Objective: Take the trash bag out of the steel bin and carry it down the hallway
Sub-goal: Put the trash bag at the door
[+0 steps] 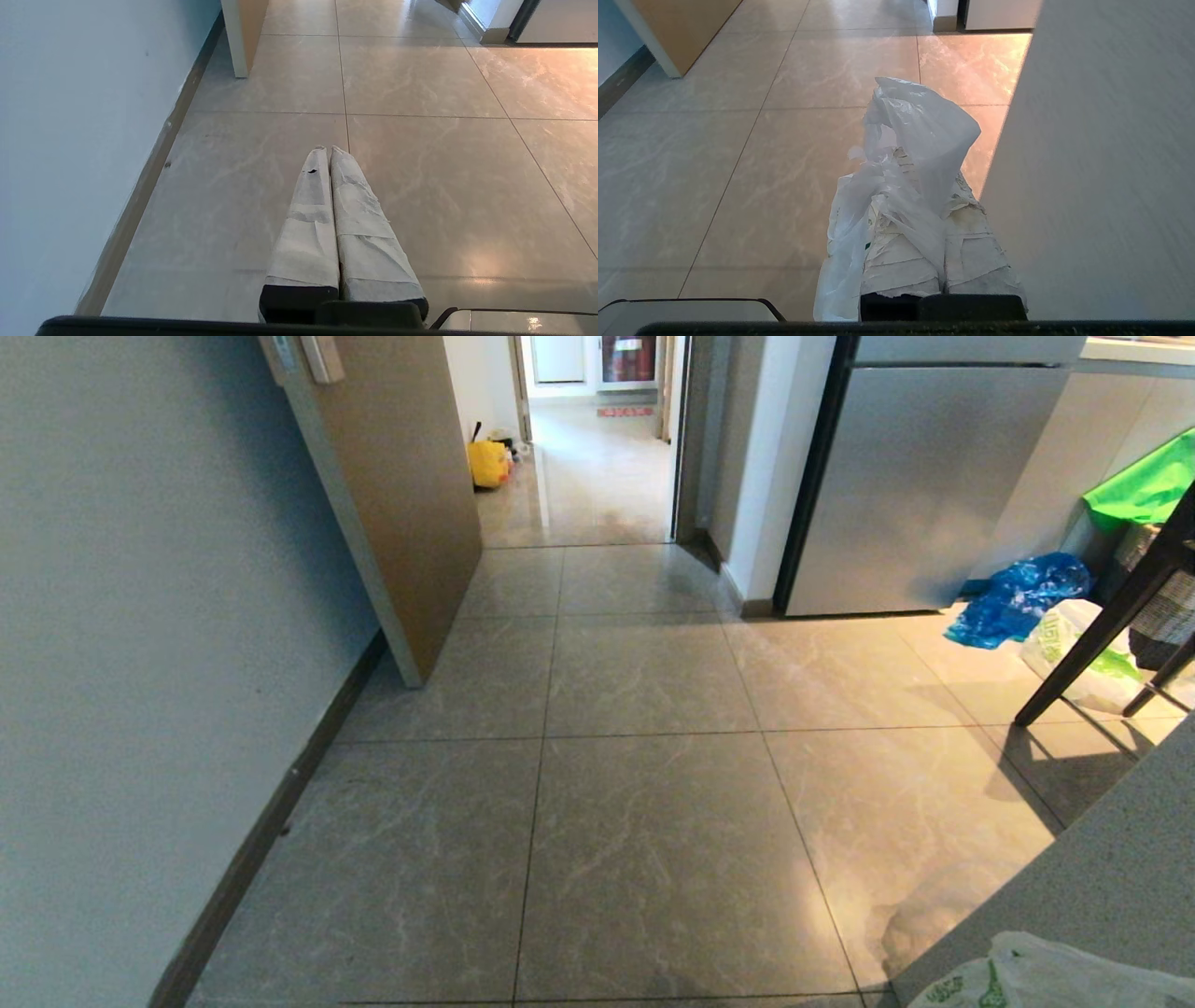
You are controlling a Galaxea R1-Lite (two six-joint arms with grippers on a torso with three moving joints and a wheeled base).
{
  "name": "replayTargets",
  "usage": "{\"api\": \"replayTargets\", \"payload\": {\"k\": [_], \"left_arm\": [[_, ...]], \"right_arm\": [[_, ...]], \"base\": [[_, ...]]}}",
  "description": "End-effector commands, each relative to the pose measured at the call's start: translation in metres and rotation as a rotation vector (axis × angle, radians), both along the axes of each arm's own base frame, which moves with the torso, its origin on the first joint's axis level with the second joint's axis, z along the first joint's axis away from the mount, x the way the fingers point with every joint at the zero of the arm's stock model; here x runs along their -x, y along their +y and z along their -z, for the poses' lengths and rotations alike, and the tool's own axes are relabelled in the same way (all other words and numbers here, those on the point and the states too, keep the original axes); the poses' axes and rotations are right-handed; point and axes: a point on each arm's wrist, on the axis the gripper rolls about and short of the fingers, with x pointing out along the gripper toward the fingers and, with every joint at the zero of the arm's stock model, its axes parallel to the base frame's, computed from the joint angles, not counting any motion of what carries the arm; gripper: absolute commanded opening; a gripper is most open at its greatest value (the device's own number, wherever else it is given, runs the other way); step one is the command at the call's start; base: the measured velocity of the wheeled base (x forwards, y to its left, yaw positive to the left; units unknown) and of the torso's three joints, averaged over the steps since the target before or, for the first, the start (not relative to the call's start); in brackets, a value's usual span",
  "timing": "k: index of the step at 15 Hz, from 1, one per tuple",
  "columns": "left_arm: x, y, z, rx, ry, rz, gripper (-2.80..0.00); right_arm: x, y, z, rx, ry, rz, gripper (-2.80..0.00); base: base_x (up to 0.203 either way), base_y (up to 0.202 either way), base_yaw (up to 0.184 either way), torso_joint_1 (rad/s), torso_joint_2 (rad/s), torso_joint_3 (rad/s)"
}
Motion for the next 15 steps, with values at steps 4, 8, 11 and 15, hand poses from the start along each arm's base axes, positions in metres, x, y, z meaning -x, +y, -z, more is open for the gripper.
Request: {"api": "replayTargets", "payload": {"k": [4,8,11,15], "left_arm": [[0.0000,0.0000,0.0000,-0.001,0.000,0.000,-2.80],[0.0000,0.0000,0.0000,-0.001,0.000,0.000,-2.80],[0.0000,0.0000,0.0000,-0.001,0.000,0.000,-2.80],[0.0000,0.0000,0.0000,-0.001,0.000,0.000,-2.80]], "right_arm": [[-0.0001,0.0000,-0.0001,0.000,0.001,0.000,-2.80],[-0.0001,0.0000,-0.0001,0.000,0.000,0.000,-2.80],[-0.0001,0.0000,-0.0001,0.000,0.001,0.000,-2.80],[-0.0001,0.0000,-0.0001,0.000,0.001,0.000,-2.80]], "base": [[0.192,0.000,0.001,0.003,0.00,0.003],[0.189,0.000,0.000,-0.001,0.00,0.003],[0.191,0.000,-0.001,0.003,0.00,0.002],[0.192,0.000,0.000,0.002,0.00,0.003]]}}
